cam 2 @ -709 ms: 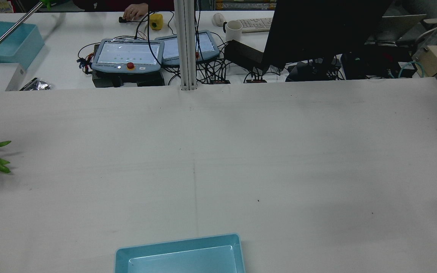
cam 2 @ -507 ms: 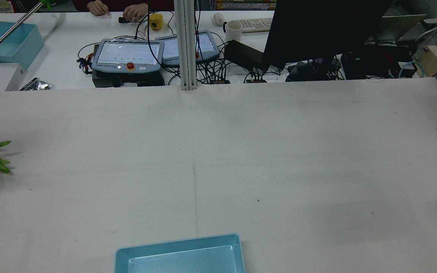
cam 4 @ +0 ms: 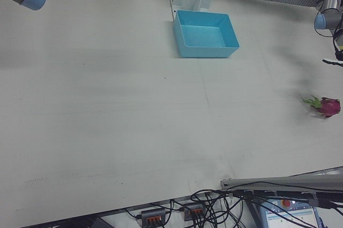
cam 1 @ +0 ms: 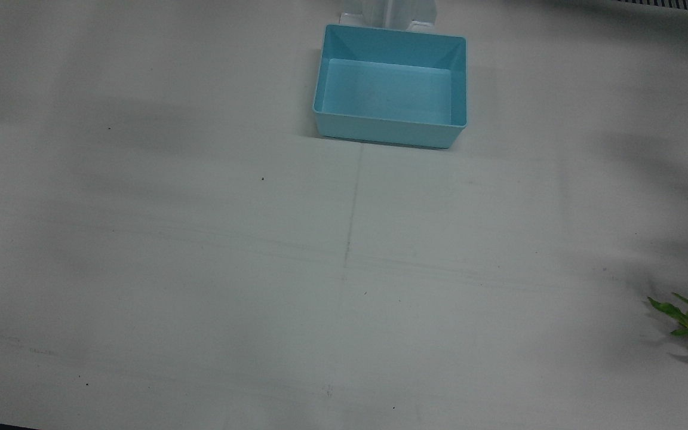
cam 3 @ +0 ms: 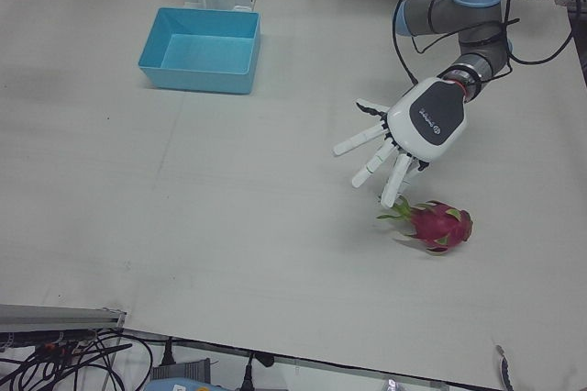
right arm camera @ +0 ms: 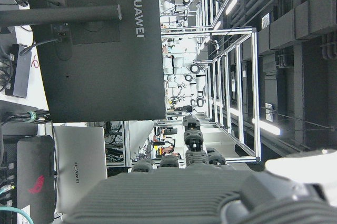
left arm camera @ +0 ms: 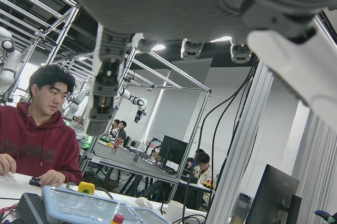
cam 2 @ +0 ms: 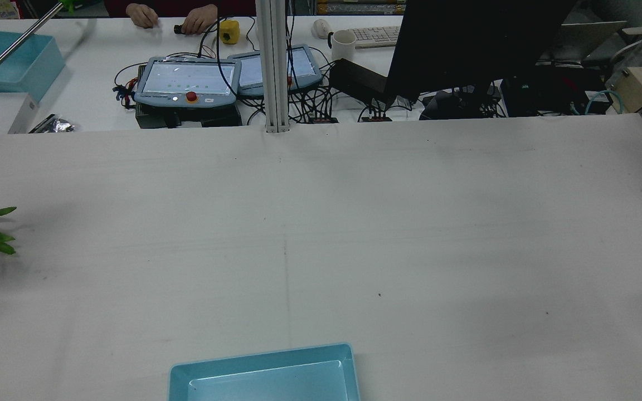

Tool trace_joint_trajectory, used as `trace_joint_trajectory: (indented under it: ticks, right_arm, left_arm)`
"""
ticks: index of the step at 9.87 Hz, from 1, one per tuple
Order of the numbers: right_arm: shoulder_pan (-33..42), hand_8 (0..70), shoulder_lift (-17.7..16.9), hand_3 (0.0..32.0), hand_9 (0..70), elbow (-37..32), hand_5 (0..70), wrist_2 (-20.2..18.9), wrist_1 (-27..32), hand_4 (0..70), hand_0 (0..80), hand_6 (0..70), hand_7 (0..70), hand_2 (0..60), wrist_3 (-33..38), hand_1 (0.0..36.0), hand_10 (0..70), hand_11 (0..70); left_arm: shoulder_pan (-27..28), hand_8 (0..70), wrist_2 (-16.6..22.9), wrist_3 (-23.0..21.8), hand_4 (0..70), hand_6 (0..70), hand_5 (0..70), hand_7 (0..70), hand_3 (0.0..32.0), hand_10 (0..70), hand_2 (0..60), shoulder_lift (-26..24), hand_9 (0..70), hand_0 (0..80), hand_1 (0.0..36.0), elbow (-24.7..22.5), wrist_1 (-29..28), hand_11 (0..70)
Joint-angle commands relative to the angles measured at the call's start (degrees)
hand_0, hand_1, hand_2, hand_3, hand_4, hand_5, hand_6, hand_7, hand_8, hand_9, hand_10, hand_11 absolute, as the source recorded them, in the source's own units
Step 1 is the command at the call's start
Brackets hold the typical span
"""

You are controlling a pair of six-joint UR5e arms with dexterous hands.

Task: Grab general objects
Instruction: 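Move the left hand toward the pink dragon fruit at the table edge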

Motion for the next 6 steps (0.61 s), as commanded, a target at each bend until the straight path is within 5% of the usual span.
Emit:
trace_joint_trajectory:
  ticks: [1, 3, 4, 6]
  right_arm:
    - [0.0, 0.0, 0.0, 0.0, 0.0, 0.1, 0.0, 0.0, 0.0, 0.0, 0.0, 0.0, 0.0, 0.0, 0.0, 0.0, 0.0, 0.0]
    - [0.0, 0.0, 0.0, 0.0, 0.0, 0.0, 0.0, 0.0, 0.0, 0.0, 0.0, 0.0, 0.0, 0.0, 0.0, 0.0, 0.0, 0.0]
    - [0.0, 0.0, 0.0, 0.0, 0.0, 0.0, 0.0, 0.0, 0.0, 0.0, 0.0, 0.0, 0.0, 0.0, 0.0, 0.0, 0.0, 0.0]
    - [0.0, 0.0, 0.0, 0.0, 0.0, 0.0, 0.0, 0.0, 0.0, 0.0, 0.0, 0.0, 0.0, 0.0, 0.0, 0.0, 0.0, 0.0]
  left_arm:
    - [2.6, 5.5, -6.8, 3.0, 0.0, 0.0, 0.1, 8.0, 32.0, 0.0, 0.0, -2.3, 0.2, 52.2, 15.4, 6.3, -4.9, 0.0]
    - [2.7, 4.5, -7.2, 4.0, 0.0, 0.0, 0.0, 5.6, 32.0, 0.0, 0.0, -8.4, 0.0, 51.1, 14.5, 12.6, 0.2, 0.0]
    - [2.8, 3.4, -7.3, 8.2, 0.0, 0.0, 0.0, 4.8, 32.0, 0.0, 0.0, -10.1, 0.0, 51.7, 14.9, 15.0, 1.6, 0.0]
    - [2.6, 3.6, -7.2, 10.3, 0.0, 0.0, 0.0, 2.5, 32.0, 0.0, 0.0, -10.6, 0.0, 51.0, 14.6, 20.0, -1.3, 0.0]
